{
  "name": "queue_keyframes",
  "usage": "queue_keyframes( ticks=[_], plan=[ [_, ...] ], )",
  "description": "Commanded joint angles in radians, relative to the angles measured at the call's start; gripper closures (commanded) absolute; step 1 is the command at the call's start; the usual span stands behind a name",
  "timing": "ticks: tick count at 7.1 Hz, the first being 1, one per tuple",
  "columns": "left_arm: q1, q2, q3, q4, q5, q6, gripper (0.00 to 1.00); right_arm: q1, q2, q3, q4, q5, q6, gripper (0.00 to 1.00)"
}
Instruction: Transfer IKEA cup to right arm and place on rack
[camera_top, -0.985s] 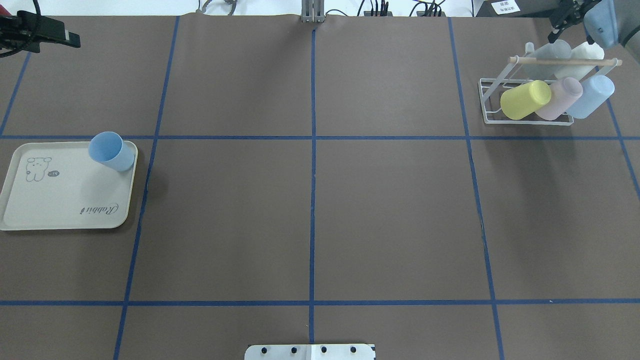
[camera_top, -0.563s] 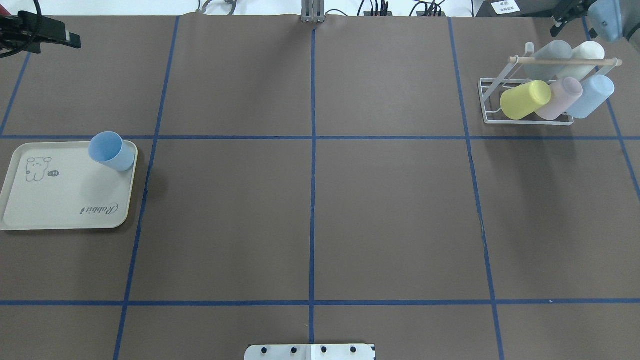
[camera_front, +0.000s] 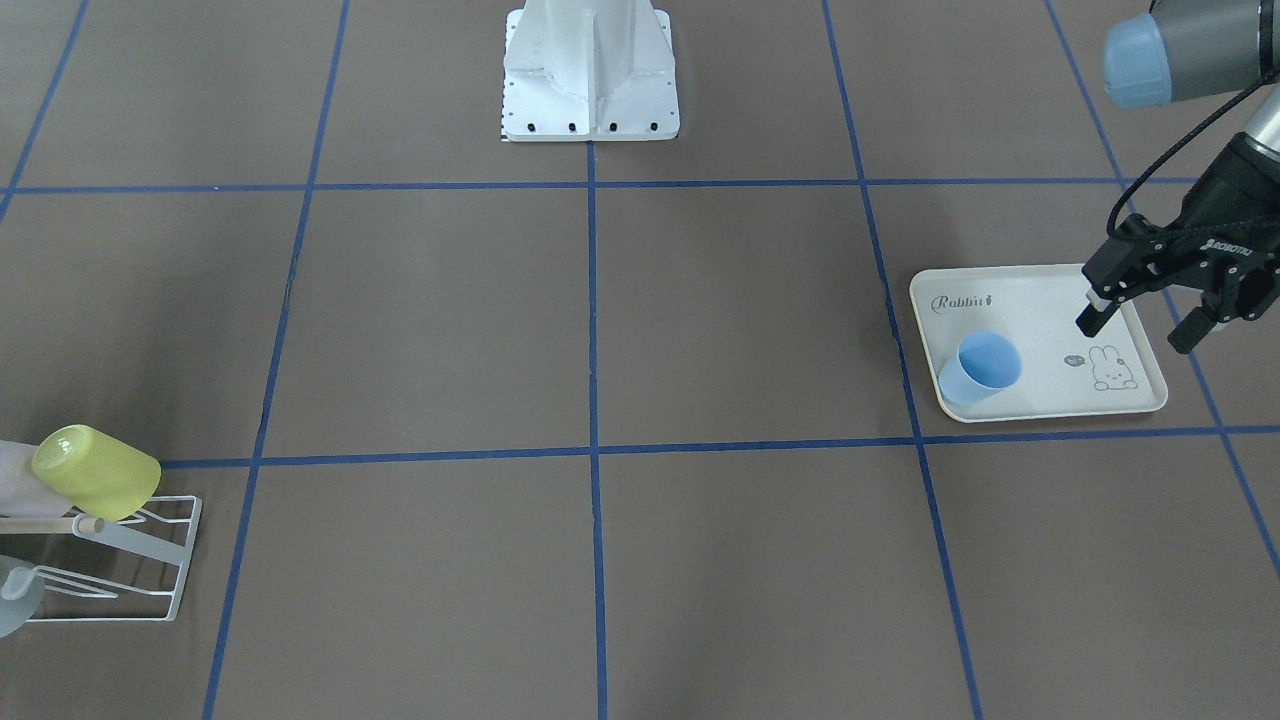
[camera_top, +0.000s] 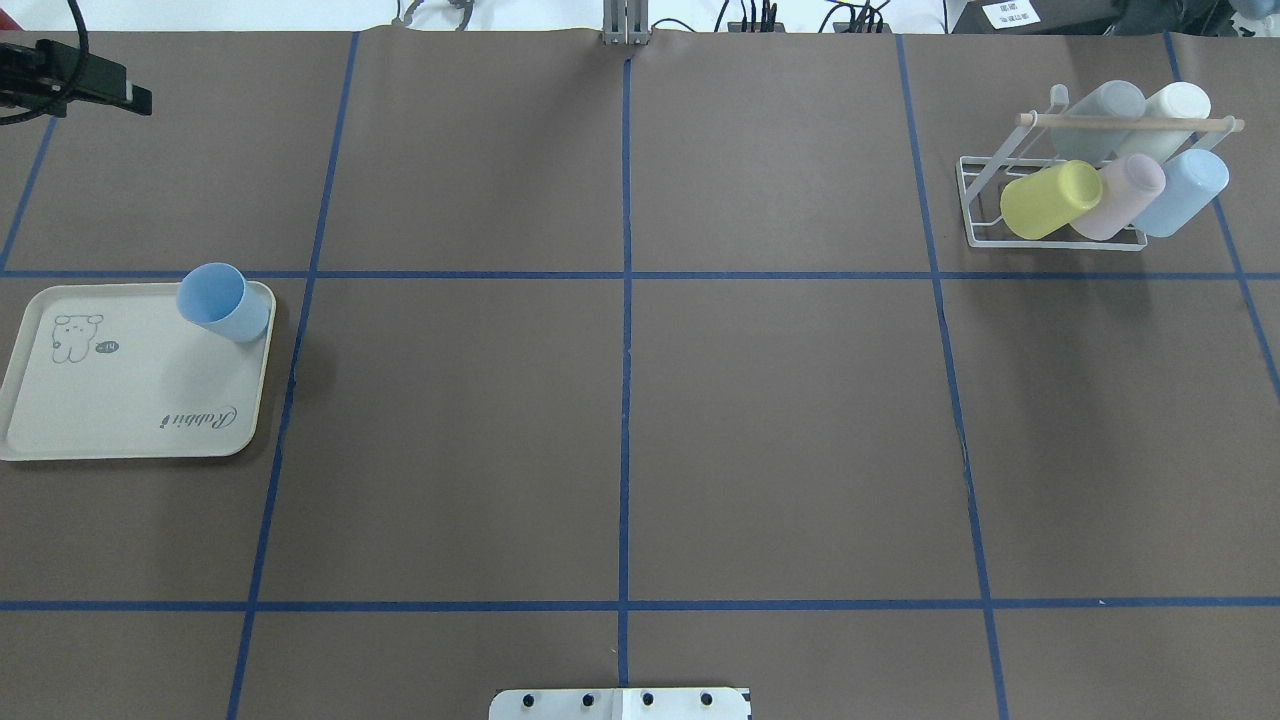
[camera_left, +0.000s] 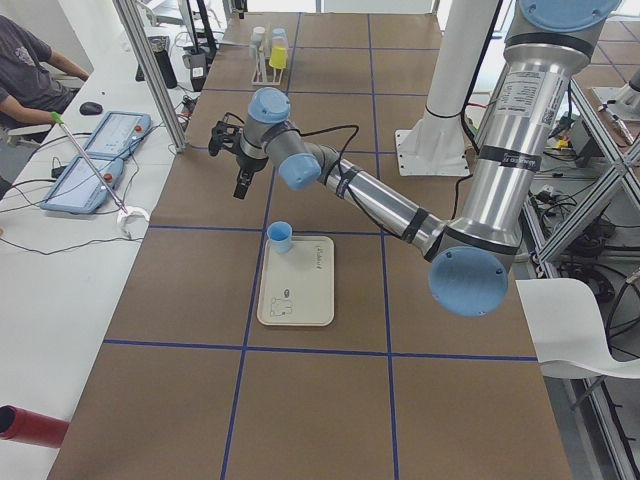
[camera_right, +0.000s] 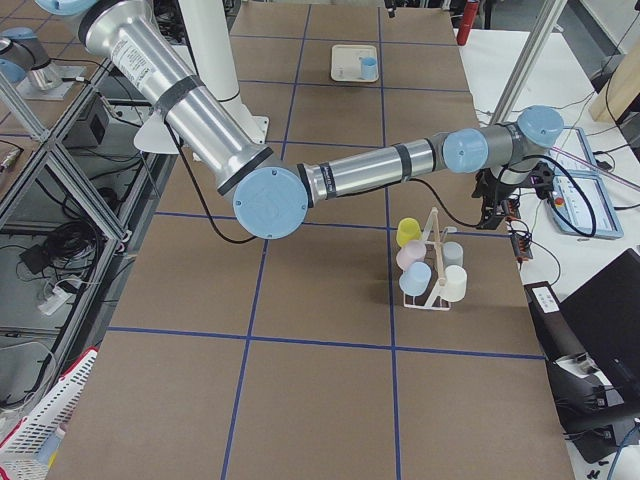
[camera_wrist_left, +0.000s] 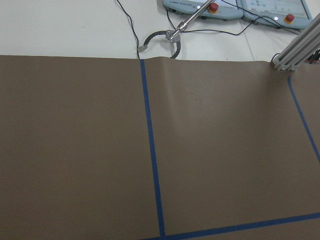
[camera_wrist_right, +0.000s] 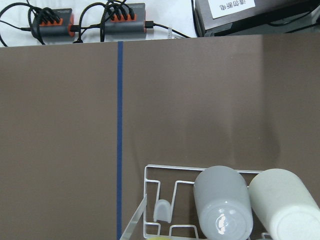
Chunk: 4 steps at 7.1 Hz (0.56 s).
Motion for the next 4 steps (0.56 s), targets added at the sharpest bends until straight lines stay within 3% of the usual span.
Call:
queue_keyframes(
  ticks=[1, 3, 4],
  plan=[
    [0.005, 0.023, 0.008, 0.119, 0.007, 0.074, 0.0, 0.002, 0.002, 0.191, -0.148, 0.005, 0.053, 0.01],
    [0.057, 0.09, 0.007, 0.096, 0.033, -0.023, 0.0, -0.011, -0.023, 0.36, -0.17, 0.008, 0.215, 0.01],
    [0.142, 0.095, 0.01, 0.031, 0.132, -0.15, 0.0, -0.045, -0.059, 0.454, -0.168, 0.01, 0.298, 0.01]
  ],
)
